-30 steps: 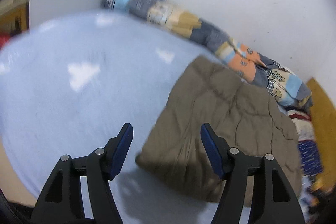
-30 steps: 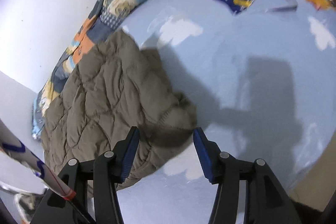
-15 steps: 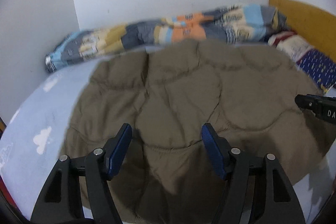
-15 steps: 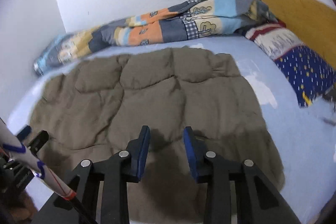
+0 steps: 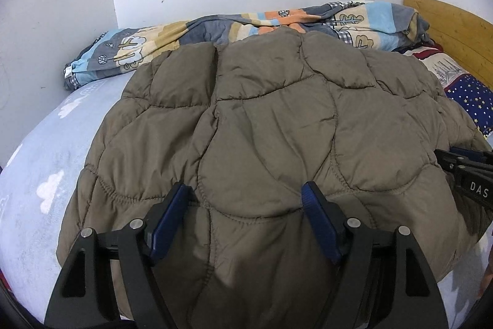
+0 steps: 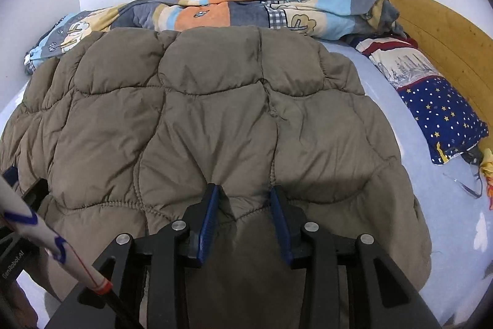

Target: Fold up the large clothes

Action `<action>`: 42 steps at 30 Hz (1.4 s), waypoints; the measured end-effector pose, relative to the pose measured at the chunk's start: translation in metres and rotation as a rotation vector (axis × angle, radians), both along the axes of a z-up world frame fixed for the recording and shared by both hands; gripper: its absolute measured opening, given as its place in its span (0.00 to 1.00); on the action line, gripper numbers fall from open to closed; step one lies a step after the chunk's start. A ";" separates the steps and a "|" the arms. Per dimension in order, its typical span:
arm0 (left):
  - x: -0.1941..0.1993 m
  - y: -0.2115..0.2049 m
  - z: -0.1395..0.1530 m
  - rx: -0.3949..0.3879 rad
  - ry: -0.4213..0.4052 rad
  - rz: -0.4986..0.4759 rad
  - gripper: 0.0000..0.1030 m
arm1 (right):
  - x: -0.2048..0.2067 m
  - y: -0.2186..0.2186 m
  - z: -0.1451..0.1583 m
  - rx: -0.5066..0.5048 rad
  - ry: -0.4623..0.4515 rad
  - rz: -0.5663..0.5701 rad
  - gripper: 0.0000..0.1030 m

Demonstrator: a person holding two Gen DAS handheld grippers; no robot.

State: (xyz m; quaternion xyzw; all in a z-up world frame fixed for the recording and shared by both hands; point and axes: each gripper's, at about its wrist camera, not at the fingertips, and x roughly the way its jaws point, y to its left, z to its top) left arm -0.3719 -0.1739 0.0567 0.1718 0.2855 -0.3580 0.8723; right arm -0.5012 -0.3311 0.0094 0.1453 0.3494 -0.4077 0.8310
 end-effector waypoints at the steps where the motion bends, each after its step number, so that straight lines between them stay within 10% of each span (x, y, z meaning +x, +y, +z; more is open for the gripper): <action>1: 0.000 0.000 0.000 -0.001 -0.001 0.001 0.73 | 0.000 0.000 0.001 0.001 0.001 -0.003 0.40; 42: -0.095 0.093 0.055 -0.053 -0.028 0.005 0.77 | -0.093 0.156 0.041 -0.118 -0.103 0.095 0.64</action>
